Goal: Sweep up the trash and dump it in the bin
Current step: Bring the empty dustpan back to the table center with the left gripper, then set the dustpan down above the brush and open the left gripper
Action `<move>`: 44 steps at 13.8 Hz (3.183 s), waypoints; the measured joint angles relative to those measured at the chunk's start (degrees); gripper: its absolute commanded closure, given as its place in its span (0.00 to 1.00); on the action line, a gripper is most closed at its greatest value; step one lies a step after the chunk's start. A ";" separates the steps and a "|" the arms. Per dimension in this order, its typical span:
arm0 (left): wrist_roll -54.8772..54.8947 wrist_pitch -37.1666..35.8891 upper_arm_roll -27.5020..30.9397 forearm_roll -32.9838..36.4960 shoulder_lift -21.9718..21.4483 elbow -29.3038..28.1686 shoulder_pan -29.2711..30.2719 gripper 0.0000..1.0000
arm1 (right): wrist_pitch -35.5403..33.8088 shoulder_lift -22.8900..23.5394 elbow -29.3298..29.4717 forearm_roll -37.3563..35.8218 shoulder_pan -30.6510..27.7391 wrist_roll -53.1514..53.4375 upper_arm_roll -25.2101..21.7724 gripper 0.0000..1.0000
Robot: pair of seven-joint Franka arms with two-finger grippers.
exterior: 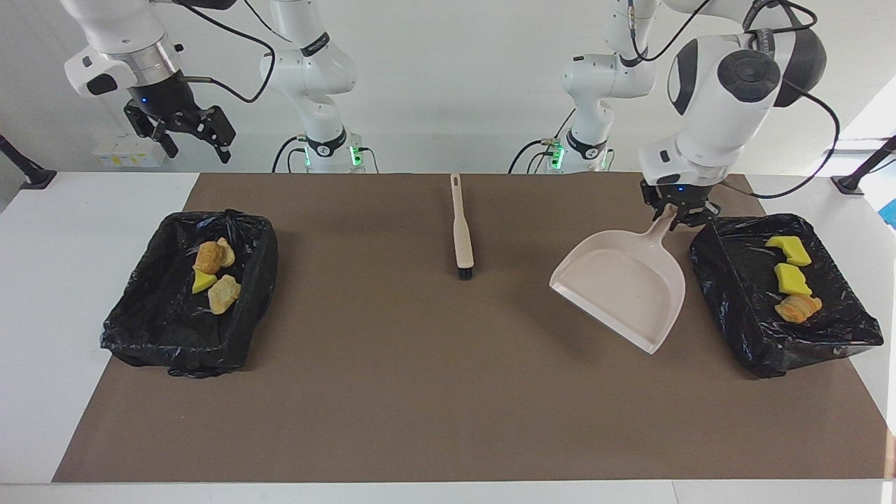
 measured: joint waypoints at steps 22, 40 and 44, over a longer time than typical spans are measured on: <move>-59.31 21.68 -0.06 -7.78 23.74 15.09 -22.25 1.00 | 0.20 0.00 0.00 0.11 0.56 0.04 0.72 0.00; -53.07 19.34 2.04 -7.61 16.10 9.61 -15.25 0.00 | 0.18 0.01 -0.13 -0.29 8.96 0.50 -6.97 0.00; -44.73 14.01 2.16 -7.62 12.42 9.84 -9.06 0.00 | 0.18 0.01 -0.13 -0.24 9.34 0.50 -6.98 0.00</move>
